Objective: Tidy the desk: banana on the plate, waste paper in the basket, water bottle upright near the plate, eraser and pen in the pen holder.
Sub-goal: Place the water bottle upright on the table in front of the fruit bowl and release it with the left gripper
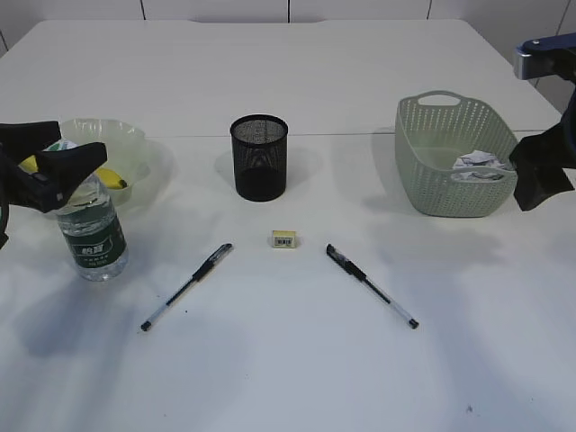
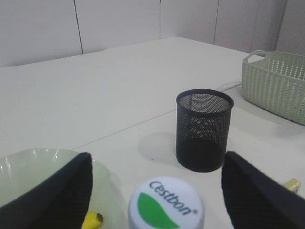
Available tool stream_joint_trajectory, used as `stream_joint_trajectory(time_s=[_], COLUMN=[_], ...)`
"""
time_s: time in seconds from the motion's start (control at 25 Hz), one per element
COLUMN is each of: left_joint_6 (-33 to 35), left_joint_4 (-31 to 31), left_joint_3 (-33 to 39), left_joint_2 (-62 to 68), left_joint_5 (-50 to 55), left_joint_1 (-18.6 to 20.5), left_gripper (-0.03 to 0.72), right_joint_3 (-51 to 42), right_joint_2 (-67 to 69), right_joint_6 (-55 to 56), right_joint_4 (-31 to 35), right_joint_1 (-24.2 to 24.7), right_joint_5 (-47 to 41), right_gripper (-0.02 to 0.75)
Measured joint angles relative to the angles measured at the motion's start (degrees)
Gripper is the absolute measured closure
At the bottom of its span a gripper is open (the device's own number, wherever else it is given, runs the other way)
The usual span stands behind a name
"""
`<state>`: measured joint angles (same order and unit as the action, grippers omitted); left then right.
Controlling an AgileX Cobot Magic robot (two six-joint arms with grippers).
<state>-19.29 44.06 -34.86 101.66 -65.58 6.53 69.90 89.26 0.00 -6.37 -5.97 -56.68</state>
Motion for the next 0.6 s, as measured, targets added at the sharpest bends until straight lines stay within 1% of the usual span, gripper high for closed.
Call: stream_joint_trajectory(time_s=[0.16,0.44,0.6], left_joint_6=[-0.2,-2.8,-3.2], left_joint_4=[0.0,0.0,-1.7], left_joint_3=[0.0,0.1,0.1], left_joint_2=[-0.1,-1.8,-4.1], left_joint_5=[0.0,0.0,0.7], left_joint_1=[0.0,0.0,0.0], left_gripper=[0.095,0.095,0.095], right_joint_3=[0.0,0.0,0.0], right_joint_2=[0.0,0.0,0.0], right_joint_6=[0.0,0.0,0.0], right_joint_4=[0.0,0.0,0.0], right_joint_1=[0.0,0.0,0.0], right_joint_5=[0.0,-0.8,-1.4], right_gripper=[0.181,0.181,0.181])
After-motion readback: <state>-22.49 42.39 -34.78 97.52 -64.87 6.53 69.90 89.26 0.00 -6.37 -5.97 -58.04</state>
